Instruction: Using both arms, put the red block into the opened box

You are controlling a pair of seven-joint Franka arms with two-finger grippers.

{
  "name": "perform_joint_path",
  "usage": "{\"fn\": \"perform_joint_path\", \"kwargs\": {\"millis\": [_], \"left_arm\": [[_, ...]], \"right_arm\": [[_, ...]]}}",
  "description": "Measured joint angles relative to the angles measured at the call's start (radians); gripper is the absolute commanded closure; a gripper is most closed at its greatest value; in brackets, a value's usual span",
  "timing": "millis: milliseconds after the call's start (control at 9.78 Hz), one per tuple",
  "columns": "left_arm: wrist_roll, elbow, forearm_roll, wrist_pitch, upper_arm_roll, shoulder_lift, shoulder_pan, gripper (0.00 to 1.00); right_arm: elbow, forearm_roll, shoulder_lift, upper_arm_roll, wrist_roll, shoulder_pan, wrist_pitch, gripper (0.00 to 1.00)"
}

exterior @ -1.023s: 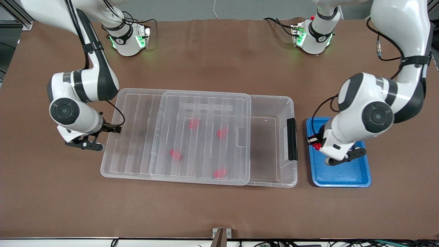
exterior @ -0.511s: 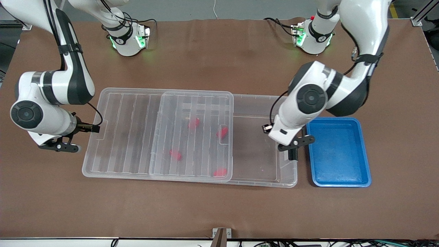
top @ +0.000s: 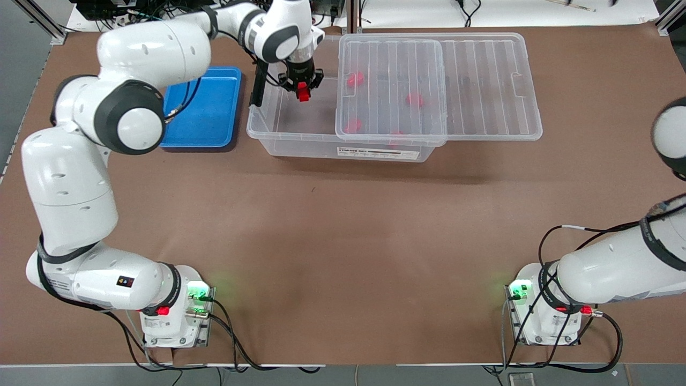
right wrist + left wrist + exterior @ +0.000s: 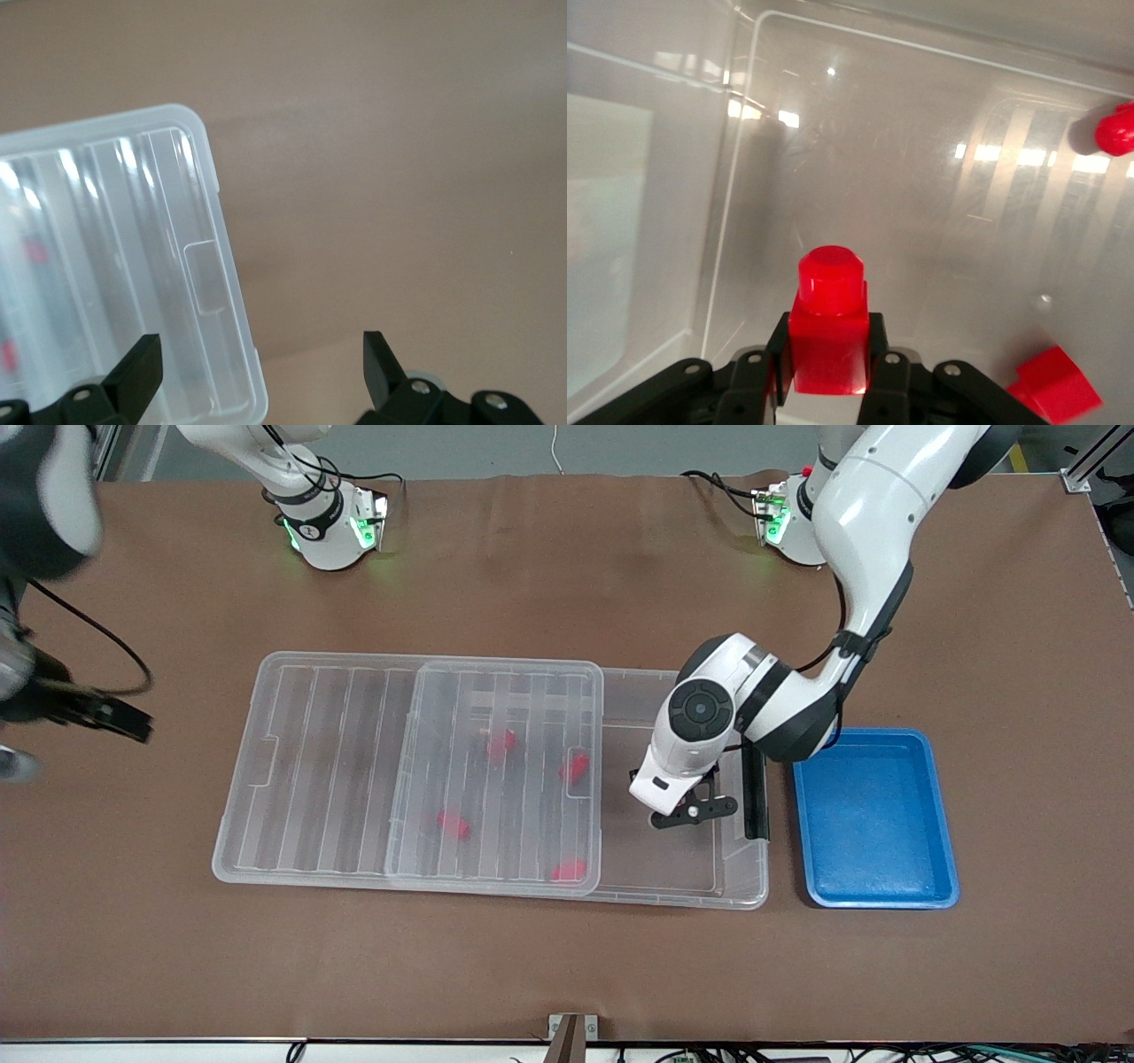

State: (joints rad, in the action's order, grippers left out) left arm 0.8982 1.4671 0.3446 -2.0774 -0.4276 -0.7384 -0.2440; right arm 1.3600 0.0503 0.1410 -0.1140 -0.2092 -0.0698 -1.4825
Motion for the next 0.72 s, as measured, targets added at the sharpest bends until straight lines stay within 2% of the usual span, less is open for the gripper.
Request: {"fn": "perform_joint_path", "kwargs": {"millis": [205, 307, 409, 511, 716], "left_arm": [[-0.033, 0.000, 0.045, -0.042, -0.001, -0.066, -0.010, 0.95], [-0.071, -0.001, 0.047, -0.056, -0.001, -0.086, -0.011, 0.86], [-0.100, -0.002, 0.047, -0.063, 0.000, -0.098, -0.010, 0.51], [-0.120, -0.002, 0.047, -0.067, 0.000, -0.105, -0.008, 0.01], [-0.133, -0.010, 0.047, -0.071, 0.001, -0.106, -0.006, 0.00]], "right_arm": [[0.011, -0.084, -0.101, -0.003, 0.049, 0.095, 0.073, 0.00], [0.039, -0.092, -0.116, -0.002, 0.060, 0.112, 0.039, 0.00], [0.074, -0.092, -0.113, -0.001, 0.070, 0.113, -0.007, 0.00], [0.099, -0.092, -0.104, -0.001, 0.088, 0.113, -0.033, 0.00], [0.107, -0.092, -0.099, -0.001, 0.104, 0.114, -0.040, 0.00]]}}
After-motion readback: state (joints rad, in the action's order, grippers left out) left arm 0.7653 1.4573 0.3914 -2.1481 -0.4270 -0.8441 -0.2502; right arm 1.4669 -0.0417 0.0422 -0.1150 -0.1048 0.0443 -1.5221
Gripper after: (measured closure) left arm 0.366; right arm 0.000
